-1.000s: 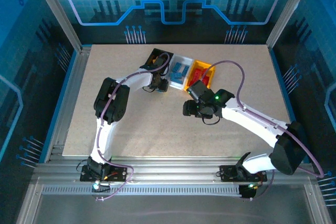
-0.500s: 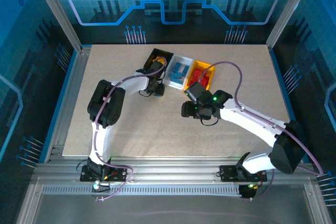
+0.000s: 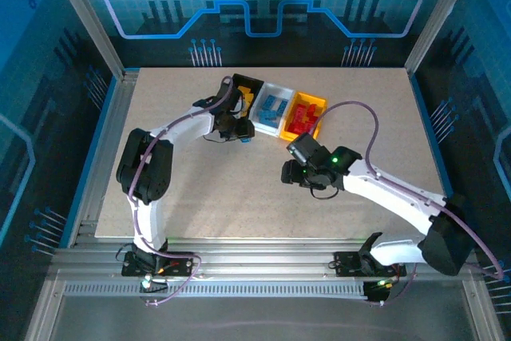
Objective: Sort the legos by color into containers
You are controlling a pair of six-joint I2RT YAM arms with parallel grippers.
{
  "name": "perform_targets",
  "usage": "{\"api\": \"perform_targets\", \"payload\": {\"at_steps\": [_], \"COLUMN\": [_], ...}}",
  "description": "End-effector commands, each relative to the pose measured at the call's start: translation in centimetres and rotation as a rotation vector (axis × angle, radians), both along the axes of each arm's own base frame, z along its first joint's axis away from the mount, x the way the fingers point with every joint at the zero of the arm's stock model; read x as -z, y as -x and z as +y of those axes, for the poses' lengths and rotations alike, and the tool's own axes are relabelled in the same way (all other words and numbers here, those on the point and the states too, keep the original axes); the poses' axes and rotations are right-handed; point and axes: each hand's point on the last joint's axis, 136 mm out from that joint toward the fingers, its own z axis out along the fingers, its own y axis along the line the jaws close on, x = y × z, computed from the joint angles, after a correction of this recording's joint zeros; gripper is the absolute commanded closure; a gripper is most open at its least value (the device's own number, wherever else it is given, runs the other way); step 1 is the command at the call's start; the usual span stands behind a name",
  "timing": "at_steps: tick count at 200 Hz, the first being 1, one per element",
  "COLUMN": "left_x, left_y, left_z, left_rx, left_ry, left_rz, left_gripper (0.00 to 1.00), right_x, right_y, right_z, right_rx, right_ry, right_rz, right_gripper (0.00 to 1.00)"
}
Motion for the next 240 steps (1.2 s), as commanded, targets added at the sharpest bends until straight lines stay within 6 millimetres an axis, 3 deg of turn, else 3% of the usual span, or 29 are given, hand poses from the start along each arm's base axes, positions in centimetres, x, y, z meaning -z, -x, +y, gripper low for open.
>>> {"api": "perform_targets", "payload": {"at_steps": [1,66,71,133,240], "left_x": [-2.7,-4.2,-4.4,-3.9,-2.9], "left_y": [-1.8,-6.6,-7.0,-10.6,-12.4], "left_z": [-1.9,-4.3,-4.4,-5.9,-6.8], "left_rx": [-0.051,-0.093,-0.096,-0.128,-0.128], "left_ry": [0.140,0.212,0.217,0.238,0.228], "left_rz": [-0.001,-0.024,-0.030,-0.037,-0.037], "left_gripper": [0.70,0.70,0.69,0.69,0.49], "right_x": [-0.5,-1.9,-1.1,-1.2,-1.0], "right_y": [0.6,2.0,2.4,2.9,2.5], "right_z": [-1.7,-6.0,-6.6,-8.5,-9.4], "right_rx": [0.059,0.173,0.178,0.211,0.233], "right_ry": [0.010,-0.009,0.007,0.013,0.007], "right_rz": [-0.020,-0.070,-0.057,-0.064,-0.058], "right_gripper": [0.33,0.33,0.33,0.33,0.33]}}
